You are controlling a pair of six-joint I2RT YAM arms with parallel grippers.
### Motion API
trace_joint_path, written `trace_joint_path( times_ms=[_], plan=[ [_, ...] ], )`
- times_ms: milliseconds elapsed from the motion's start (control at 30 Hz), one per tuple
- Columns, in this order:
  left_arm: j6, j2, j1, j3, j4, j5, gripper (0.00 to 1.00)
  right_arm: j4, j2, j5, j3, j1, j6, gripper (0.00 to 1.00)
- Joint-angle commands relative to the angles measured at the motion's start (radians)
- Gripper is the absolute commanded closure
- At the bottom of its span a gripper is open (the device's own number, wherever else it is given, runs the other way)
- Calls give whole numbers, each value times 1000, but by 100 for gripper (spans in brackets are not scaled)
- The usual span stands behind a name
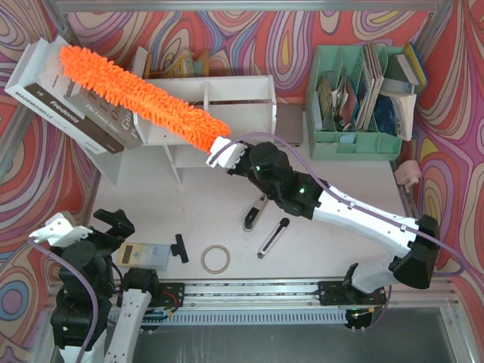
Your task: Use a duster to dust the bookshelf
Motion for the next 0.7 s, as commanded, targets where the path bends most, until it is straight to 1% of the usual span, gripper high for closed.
trace_joint_path(
  times_ms=[0,200,300,500,667],
  plan=[
    [15,-4,6,-5,16,3,2,92,50,19,66,-85,28,100],
    [15,-9,6,-6,14,2,2,139,154,40,169,-182,36,100],
    [14,-16,6,-5,13,-1,2,150,171,55,219,-191,35,100],
    [12,-19,6,-5,12,-5,2,88,97,-27,238,-186,100,100],
    [12,-15,6,-8,14,-3,2,38,-8,-108,150,-128,80,100]
  ],
)
